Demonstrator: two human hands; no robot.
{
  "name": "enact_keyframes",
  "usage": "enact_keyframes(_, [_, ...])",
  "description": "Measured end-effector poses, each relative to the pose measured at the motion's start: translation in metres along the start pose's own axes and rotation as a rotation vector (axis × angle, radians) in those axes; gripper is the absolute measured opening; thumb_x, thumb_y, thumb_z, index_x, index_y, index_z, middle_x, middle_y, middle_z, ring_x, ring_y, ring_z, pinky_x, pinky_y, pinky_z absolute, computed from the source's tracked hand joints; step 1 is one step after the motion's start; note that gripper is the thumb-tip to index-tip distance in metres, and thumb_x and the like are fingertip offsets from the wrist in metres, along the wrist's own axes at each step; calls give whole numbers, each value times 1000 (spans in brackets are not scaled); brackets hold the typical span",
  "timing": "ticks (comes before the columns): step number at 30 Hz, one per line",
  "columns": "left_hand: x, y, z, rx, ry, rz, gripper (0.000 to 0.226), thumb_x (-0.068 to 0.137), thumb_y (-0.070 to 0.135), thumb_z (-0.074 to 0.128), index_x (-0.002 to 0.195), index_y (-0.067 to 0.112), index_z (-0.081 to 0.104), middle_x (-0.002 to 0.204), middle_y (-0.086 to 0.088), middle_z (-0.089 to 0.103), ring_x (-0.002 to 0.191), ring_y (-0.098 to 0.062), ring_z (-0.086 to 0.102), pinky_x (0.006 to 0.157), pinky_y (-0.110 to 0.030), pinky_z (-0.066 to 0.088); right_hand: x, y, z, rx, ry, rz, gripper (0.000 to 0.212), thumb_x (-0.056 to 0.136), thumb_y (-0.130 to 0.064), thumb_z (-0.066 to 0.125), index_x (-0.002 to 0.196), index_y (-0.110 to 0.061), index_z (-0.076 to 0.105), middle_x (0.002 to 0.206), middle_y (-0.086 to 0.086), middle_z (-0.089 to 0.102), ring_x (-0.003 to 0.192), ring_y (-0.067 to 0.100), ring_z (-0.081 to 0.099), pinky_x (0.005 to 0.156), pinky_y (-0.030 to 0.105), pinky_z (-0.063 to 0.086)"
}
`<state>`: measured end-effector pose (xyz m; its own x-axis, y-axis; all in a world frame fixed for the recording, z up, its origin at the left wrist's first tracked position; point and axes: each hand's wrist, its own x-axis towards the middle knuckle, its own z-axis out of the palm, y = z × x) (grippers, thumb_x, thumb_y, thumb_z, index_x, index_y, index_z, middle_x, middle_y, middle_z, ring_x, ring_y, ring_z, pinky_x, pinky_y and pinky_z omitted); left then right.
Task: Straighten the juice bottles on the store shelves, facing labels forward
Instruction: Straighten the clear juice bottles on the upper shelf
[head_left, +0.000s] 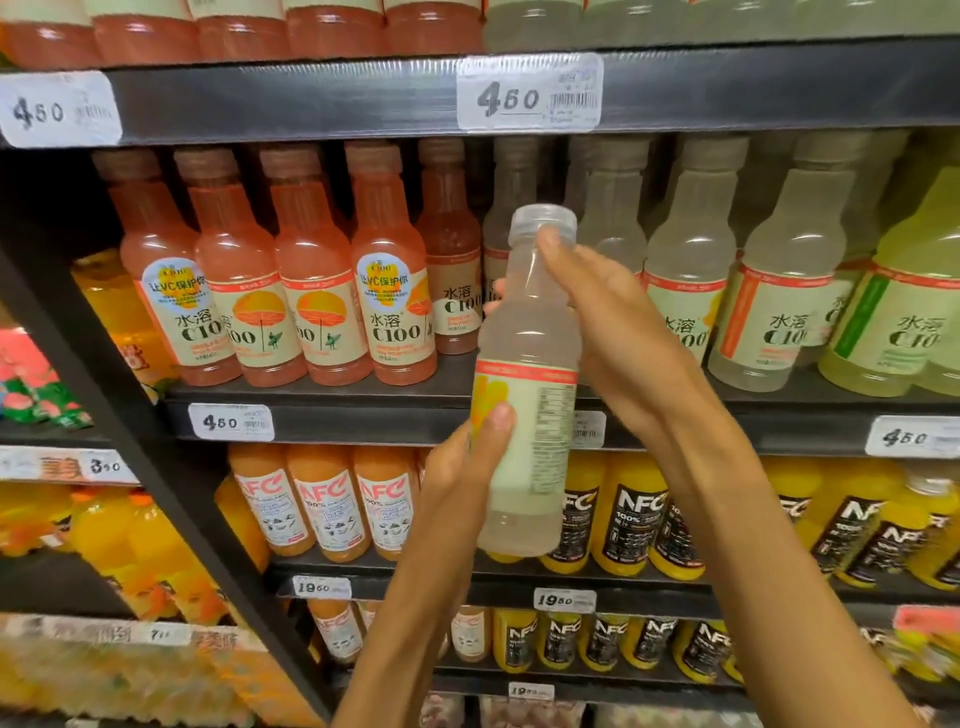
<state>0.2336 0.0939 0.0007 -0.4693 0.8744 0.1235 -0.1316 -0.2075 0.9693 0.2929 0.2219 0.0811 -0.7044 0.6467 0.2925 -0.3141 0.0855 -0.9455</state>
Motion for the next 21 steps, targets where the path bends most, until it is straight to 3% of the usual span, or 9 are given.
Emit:
enact_keyframes(3, [-5,4,-5,-430,-283,-137,64,86,63,42,119,12,62,97,-12,70,79,-23,67,66,-34,56,0,-7,0,190,-130,96,41,94,-42,48,121,-12,55,95,8,71,96,28,69,83,37,57])
enact_keyframes(5, [-7,7,-3,-587,-377,-239,70,89,61,41,126,3,53,96,-16,67,77,-25,65,67,-34,54,-1,-9,10,402,-201,144,44,95,-42,42,123,-9,48,85,9,69,80,26,70,75,37,58])
enact_keyframes(7, [-6,1,-7,-446,-326,-189,70,86,64,43,126,9,56,103,-15,68,87,-27,67,74,-38,53,0,-10,15,436,-215,83,35,98,-39,40,116,-10,47,78,6,62,68,20,64,70,36,54])
enact_keyframes(10, [-7,1,-15,-49,-138,-71,61,76,77,41,117,39,64,116,3,69,110,-16,64,90,-36,48,-1,-13,15,225,-146,-53,23,98,-34,47,108,-13,49,77,5,61,68,21,64,65,34,55])
enact_keyframes(12, [-9,1,-16,45,-105,-13,54,72,77,43,111,46,64,113,13,69,108,-5,64,88,-31,46,0,-14,16,110,-82,-75,25,96,-35,51,110,-15,50,80,4,65,71,20,67,64,32,56])
enact_keyframes(15, [-13,-1,-12,-76,-122,-24,53,72,72,48,110,39,67,107,2,72,99,-14,69,83,-33,52,2,-15,18,45,-103,-36,35,94,-42,50,116,-14,51,83,4,69,77,20,71,65,31,57])
enact_keyframes(18, [-16,5,-11,-419,-292,-126,72,81,67,51,122,9,59,95,-17,68,78,-26,68,69,-36,55,3,-15,22,218,-211,58,43,96,-45,44,118,-8,51,82,7,70,80,24,70,70,35,58])
enact_keyframes(21, [-17,4,-13,-398,-303,-117,70,83,68,47,119,10,62,94,-16,69,81,-27,69,70,-36,55,2,-10,30,396,-275,114,39,96,-45,43,109,-9,48,72,6,63,69,22,66,67,34,56])
